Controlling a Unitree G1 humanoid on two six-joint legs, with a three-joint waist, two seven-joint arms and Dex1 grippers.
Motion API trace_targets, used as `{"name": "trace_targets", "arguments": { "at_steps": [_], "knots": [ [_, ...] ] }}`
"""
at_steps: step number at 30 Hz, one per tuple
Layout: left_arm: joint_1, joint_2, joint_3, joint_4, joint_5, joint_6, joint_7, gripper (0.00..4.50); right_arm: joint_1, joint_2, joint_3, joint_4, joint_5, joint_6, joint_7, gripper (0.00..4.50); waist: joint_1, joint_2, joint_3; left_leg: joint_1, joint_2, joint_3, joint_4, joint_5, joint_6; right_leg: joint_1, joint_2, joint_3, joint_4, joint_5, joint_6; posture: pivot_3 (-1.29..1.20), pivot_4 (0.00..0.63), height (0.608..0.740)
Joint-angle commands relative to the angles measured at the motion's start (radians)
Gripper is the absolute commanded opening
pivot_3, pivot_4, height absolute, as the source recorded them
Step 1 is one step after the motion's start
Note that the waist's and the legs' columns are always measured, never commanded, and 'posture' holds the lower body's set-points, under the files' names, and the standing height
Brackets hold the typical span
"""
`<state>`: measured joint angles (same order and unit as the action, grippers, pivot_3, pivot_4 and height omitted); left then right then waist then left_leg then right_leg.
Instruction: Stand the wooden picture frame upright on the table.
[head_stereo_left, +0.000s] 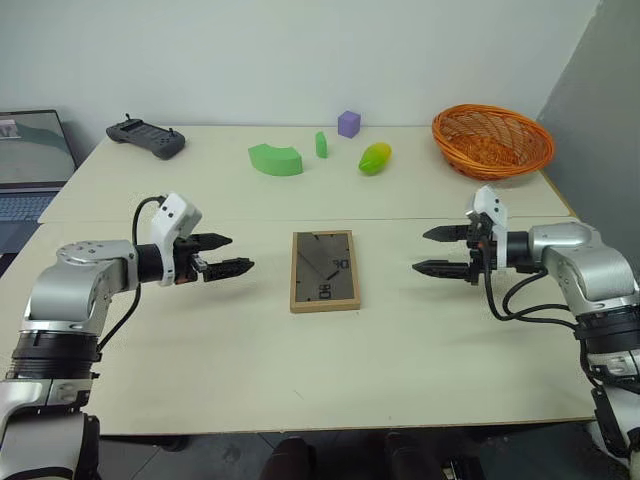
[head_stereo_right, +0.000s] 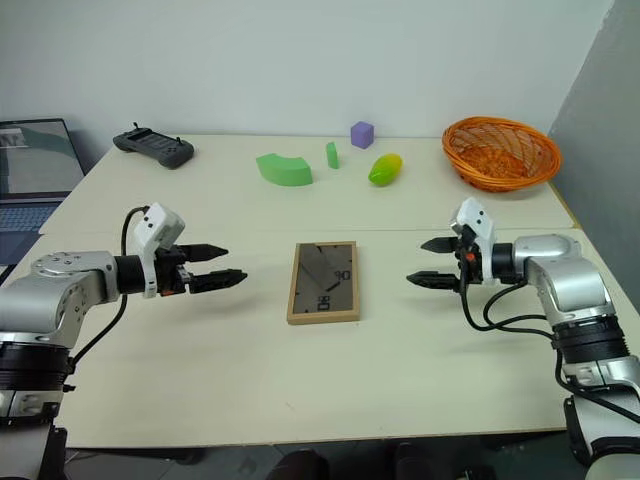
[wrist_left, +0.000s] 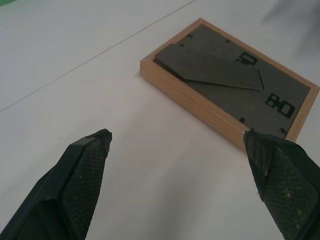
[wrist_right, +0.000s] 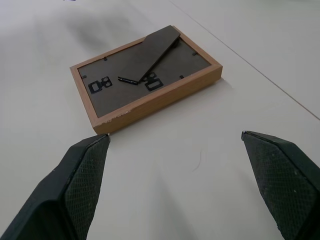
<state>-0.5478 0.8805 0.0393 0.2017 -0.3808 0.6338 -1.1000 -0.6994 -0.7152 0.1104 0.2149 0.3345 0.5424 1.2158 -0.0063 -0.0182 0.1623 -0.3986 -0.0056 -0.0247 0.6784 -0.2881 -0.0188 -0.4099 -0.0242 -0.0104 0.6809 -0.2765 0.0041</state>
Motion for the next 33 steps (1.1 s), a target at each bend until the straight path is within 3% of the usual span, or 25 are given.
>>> {"name": "trace_targets", "arguments": {
  "at_steps": [1, 12, 13, 20, 32, 33],
  "knots": [
    [-0.011, 0.019, 0.005, -0.007, 0.018, -0.03, -0.008, 4.5, -0.032, 0.008, -0.006, -0.002, -0.005, -0.025, 0.006, 4.49, 0.0, 0.0, 0.0, 0.0, 0.0, 0.0, 0.0, 0.0, 0.0, 0.0, 0.0, 0.0, 0.0, 0.0, 0.0, 0.0, 0.15, 0.74],
    [-0.008, -0.014, 0.02, 0.002, 0.024, -0.034, 0.031, 4.5, -0.053, 0.079, -0.011, 0.071, -0.073, -0.111, -0.083, 4.49, 0.0, 0.0, 0.0, 0.0, 0.0, 0.0, 0.0, 0.0, 0.0, 0.0, 0.0, 0.0, 0.001, 0.0, 0.0, 0.0, 0.15, 0.74],
    [-0.01, -0.019, 0.018, 0.008, 0.029, -0.04, 0.036, 4.5, -0.056, 0.089, -0.009, 0.08, -0.082, -0.117, -0.1, 4.31, 0.0, 0.0, 0.0, 0.0, 0.0, 0.0, 0.0, 0.0, 0.0, 0.0, 0.0, 0.0, 0.001, 0.0, 0.0, 0.0, 0.15, 0.74],
    [-0.033, -0.087, 0.002, 0.059, 0.064, -0.101, 0.095, 3.26, -0.063, 0.167, 0.019, 0.134, -0.155, -0.165, -0.197, 2.83, 0.001, 0.0, 0.0, 0.0, 0.0, 0.0, 0.0, 0.0, 0.0, 0.0, 0.0, 0.0, 0.001, 0.0, 0.0, 0.0, 0.15, 0.74],
    [-0.209, -0.35, -0.097, 0.436, 0.255, -0.352, 0.286, 0.76, -0.02, 0.315, 0.157, 0.18, -0.304, -0.292, -0.292, 0.0, 0.002, 0.0, 0.0, 0.0, 0.0, 0.001, 0.001, 0.001, -0.002, -0.001, 0.0, 0.0, 0.001, 0.0, 0.0, 0.0, 0.15, 0.74],
    [-0.225, -0.364, -0.1, 0.464, 0.263, -0.367, 0.293, 0.66, -0.018, 0.321, 0.166, 0.18, -0.311, -0.297, -0.294, 0.0, 0.002, 0.0, 0.0, -0.001, 0.0, 0.0, 0.001, 0.001, -0.002, -0.001, 0.0, 0.0, 0.001, 0.0, 0.0, 0.0, 0.15, 0.74]
  ]
}}
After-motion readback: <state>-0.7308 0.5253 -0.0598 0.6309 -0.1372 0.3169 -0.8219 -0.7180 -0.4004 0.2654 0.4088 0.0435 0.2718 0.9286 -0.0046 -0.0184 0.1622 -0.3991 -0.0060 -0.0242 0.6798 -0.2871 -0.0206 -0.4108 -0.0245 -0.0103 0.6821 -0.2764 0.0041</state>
